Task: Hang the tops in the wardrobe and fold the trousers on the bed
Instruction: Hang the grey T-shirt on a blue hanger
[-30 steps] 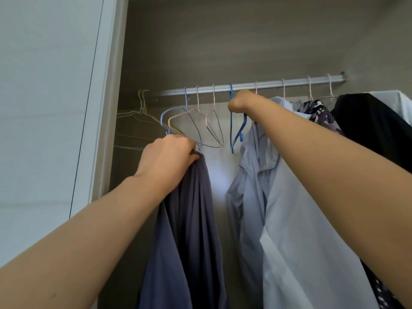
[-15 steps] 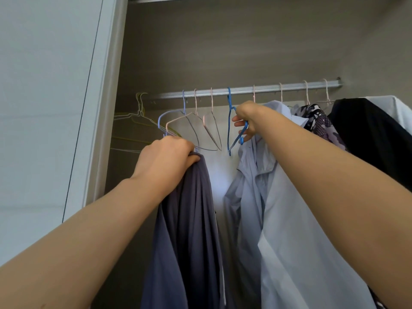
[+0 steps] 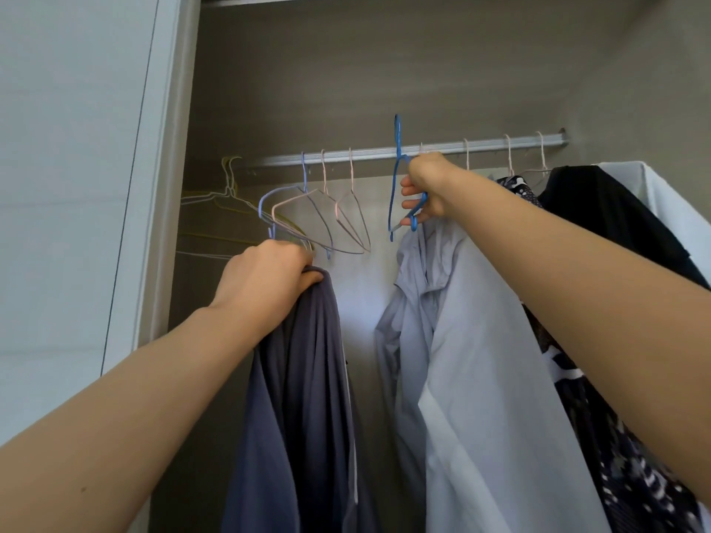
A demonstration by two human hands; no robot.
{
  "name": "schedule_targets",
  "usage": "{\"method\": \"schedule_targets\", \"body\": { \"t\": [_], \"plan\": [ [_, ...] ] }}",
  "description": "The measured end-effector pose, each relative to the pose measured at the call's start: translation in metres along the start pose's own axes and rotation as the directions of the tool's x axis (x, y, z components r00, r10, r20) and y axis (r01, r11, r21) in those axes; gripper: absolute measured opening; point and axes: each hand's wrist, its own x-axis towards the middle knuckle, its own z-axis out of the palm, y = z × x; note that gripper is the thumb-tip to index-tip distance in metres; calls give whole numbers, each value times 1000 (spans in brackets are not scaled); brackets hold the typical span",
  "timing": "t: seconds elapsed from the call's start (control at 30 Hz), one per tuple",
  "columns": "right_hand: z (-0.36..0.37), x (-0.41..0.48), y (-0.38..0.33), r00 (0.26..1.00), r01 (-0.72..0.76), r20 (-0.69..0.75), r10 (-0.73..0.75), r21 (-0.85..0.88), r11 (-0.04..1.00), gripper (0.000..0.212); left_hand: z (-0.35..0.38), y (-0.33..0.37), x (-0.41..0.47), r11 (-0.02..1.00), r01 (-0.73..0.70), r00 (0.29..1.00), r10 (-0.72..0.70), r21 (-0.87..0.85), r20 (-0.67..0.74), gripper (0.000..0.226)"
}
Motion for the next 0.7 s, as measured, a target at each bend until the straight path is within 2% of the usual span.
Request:
{"method": "schedule_targets", "body": {
  "t": [0.33,0.5,0.7],
  "plan": [
    [-36,-80,43,985,-21,170,22,-11,1000,21,7,-2,-8,999,53,995,-52,-12,89,32],
    [-65,-126,57,974,-34,225,28,25,999,21,9,2,-10,980,195,969,-184,-49,167,31],
    [-105,-169,74,958,-46,285,15,101,994,32,17,16,-15,897,414,894,-367,-157,258,29]
  ]
}}
